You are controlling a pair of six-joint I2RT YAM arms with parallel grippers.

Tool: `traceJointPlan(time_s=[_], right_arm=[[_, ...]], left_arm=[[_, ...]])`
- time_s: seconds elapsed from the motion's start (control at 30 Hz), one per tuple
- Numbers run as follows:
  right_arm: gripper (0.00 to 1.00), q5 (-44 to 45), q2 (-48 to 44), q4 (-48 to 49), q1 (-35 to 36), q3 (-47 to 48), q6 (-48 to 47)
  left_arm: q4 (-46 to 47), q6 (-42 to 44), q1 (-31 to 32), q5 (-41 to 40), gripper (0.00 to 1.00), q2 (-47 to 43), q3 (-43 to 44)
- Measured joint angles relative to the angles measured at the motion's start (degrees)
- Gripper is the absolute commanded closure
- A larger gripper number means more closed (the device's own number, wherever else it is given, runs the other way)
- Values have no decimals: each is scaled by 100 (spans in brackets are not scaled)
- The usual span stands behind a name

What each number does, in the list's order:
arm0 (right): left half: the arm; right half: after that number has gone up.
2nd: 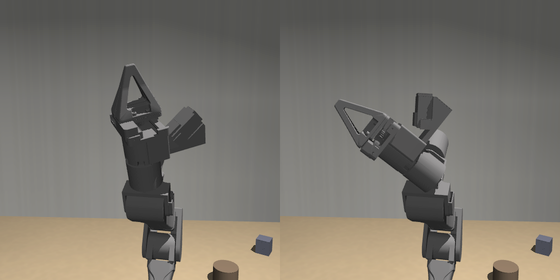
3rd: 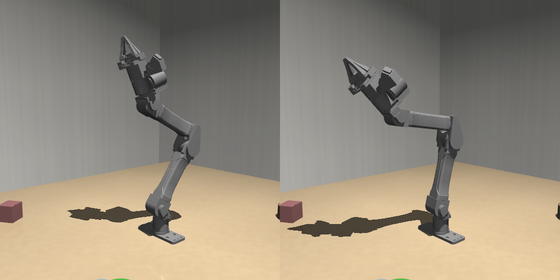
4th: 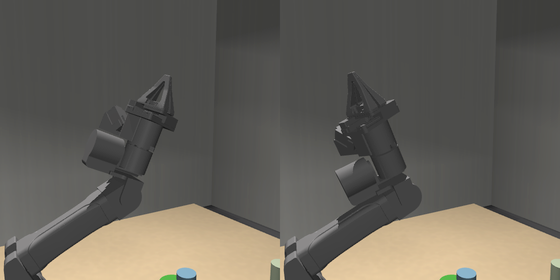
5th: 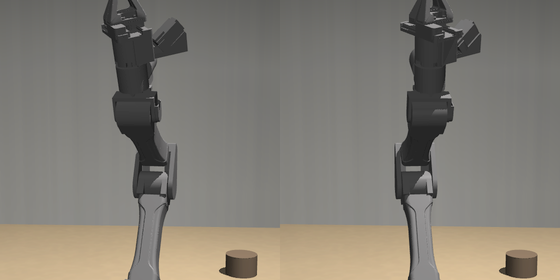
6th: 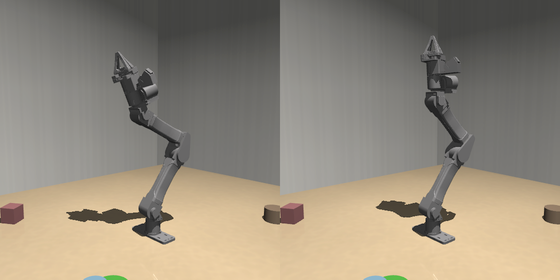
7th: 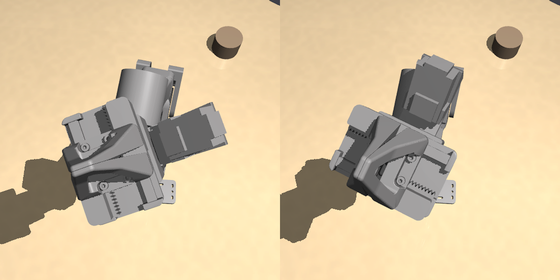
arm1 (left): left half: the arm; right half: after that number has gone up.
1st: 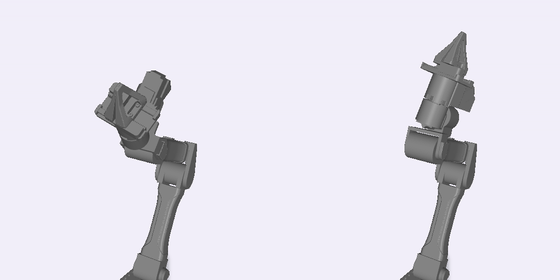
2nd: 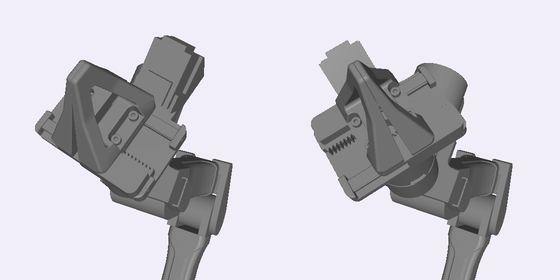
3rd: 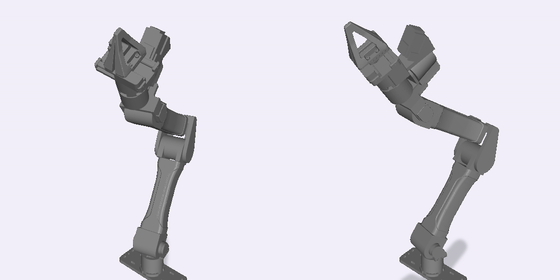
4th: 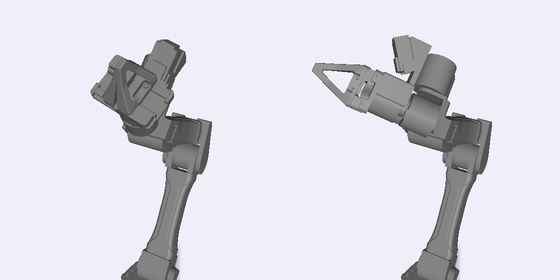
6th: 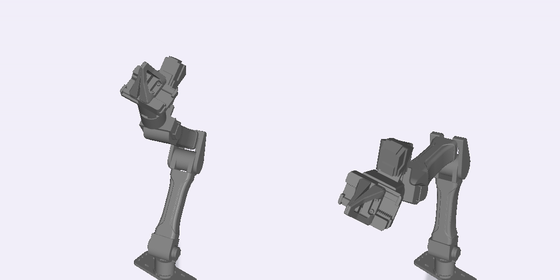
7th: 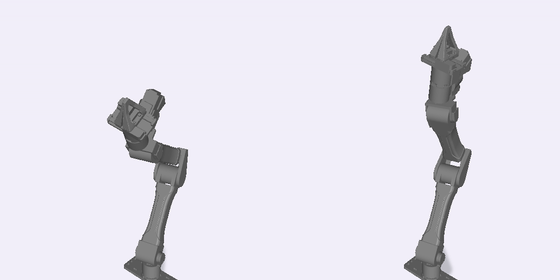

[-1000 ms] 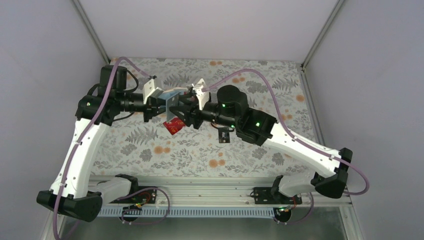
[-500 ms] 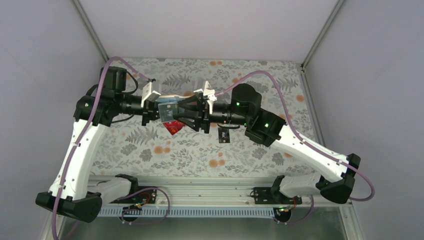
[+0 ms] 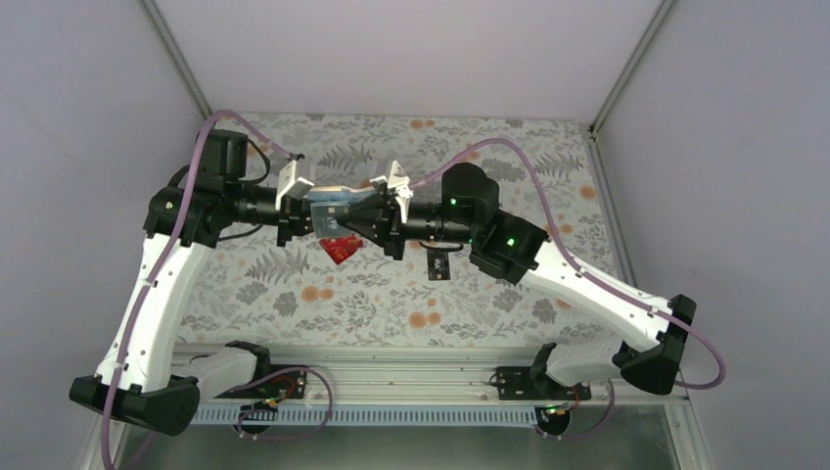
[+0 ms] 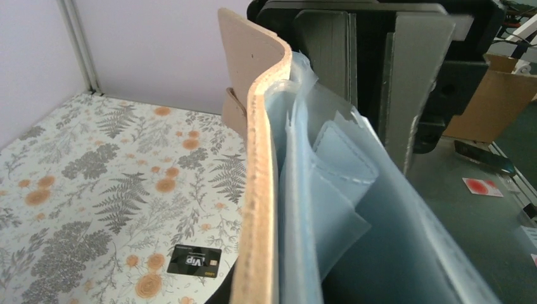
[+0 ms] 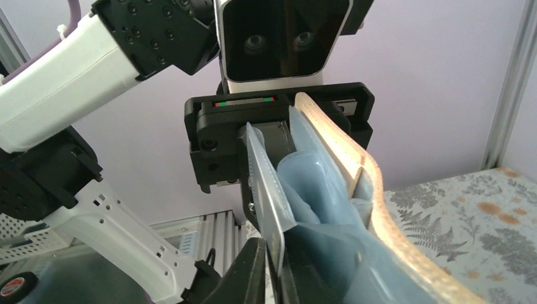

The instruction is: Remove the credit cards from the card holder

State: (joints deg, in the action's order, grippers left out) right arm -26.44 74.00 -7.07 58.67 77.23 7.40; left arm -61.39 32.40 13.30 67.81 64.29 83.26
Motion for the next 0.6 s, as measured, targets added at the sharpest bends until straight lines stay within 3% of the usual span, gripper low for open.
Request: traceJointPlan(time_s=[0.13, 0.27, 0.33, 0.6], right_arm=[[96, 24, 4, -22, -31, -4, -20], [96, 107, -216, -42, -129, -188, 42], [96, 101, -398, -142, -221, -304, 107], [96, -22, -754, -398, -560, -341, 157]], left_arm=[[0, -7, 0, 15, 96, 0, 0], [7, -2, 7, -17, 56, -2, 9], [31, 42, -2, -74, 45, -2, 15], [-94, 389, -7, -26, 30, 4, 20]])
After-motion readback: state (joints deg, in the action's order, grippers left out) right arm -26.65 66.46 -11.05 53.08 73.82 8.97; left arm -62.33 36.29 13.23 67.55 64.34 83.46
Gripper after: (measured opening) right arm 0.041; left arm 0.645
